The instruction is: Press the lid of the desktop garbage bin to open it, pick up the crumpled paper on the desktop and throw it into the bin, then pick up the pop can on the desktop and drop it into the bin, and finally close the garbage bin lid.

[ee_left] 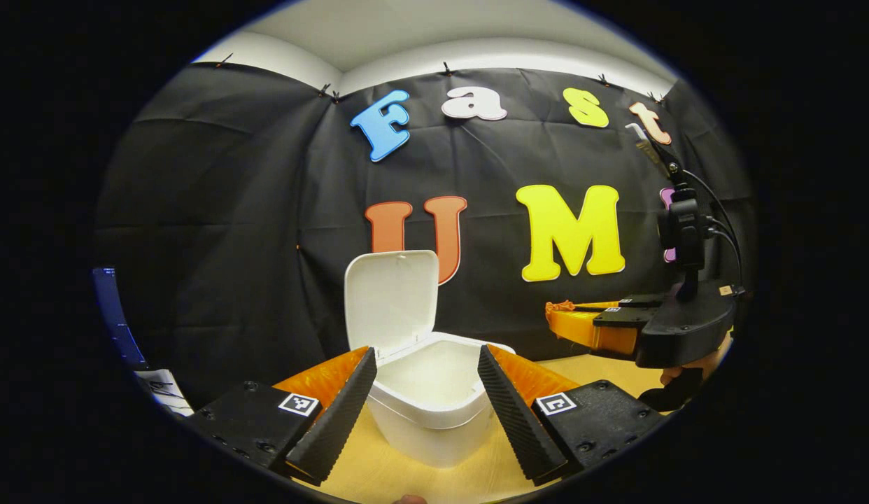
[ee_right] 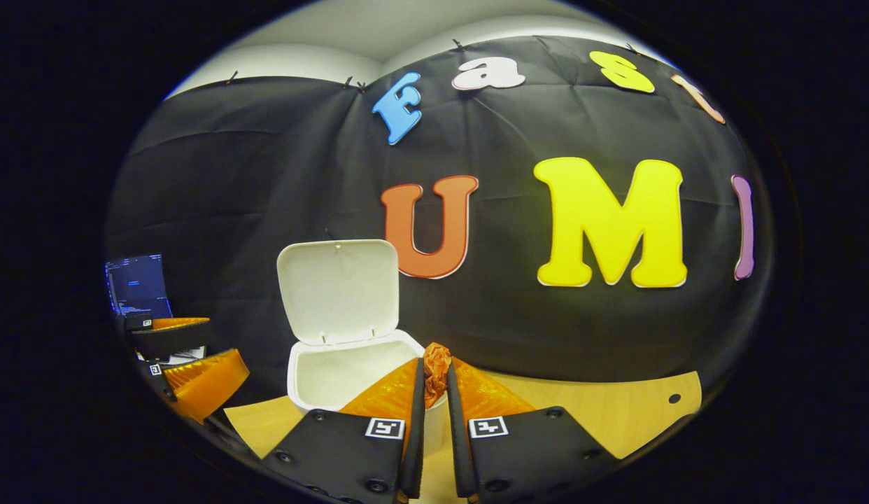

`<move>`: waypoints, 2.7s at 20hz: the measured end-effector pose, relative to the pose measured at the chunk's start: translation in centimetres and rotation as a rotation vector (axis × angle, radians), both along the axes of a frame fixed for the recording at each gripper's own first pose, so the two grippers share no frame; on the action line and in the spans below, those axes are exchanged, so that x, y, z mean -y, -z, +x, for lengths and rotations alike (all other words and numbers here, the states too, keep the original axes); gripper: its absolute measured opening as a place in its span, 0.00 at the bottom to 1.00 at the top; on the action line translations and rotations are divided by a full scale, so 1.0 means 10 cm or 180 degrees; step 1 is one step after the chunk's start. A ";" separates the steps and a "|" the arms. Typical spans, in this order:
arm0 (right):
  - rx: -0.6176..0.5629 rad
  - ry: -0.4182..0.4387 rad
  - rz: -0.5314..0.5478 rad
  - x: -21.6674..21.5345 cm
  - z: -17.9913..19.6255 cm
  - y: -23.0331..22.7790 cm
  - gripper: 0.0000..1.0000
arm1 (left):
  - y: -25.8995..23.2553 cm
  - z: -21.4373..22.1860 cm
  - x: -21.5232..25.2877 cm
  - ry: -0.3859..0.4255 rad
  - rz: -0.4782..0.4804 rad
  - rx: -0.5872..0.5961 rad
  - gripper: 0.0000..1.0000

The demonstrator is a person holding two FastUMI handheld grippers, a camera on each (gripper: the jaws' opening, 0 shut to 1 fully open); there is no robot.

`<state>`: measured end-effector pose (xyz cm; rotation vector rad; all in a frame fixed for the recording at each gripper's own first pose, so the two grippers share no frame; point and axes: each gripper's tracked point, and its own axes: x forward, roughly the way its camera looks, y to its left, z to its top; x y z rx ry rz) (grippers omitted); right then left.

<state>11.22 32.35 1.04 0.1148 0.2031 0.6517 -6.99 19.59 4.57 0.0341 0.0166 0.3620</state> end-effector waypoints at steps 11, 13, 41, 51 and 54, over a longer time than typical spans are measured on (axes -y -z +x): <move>-0.0009 -0.0678 -0.0096 -1.14 0.14 0.18 0.25 | 0.04 -0.19 -0.33 -0.0331 0.0004 0.0005 0.96; 0.0046 -0.0754 -0.0195 -1.25 0.12 0.23 0.34 | 0.03 -0.20 -0.32 -0.0386 0.0017 -0.0021 0.96; 0.0274 0.1000 -0.0017 1.30 0.17 -0.06 0.95 | 0.19 0.62 0.80 0.0591 -0.0142 -0.0027 0.96; 0.0236 0.1695 -0.0122 2.33 -0.05 0.01 0.96 | 1.17 1.17 1.71 0.1514 -0.0787 -0.0807 0.97; 0.0223 0.1867 -0.0176 2.59 -0.12 0.02 0.96 | 1.38 1.31 1.88 0.1647 -0.0754 -0.0965 0.97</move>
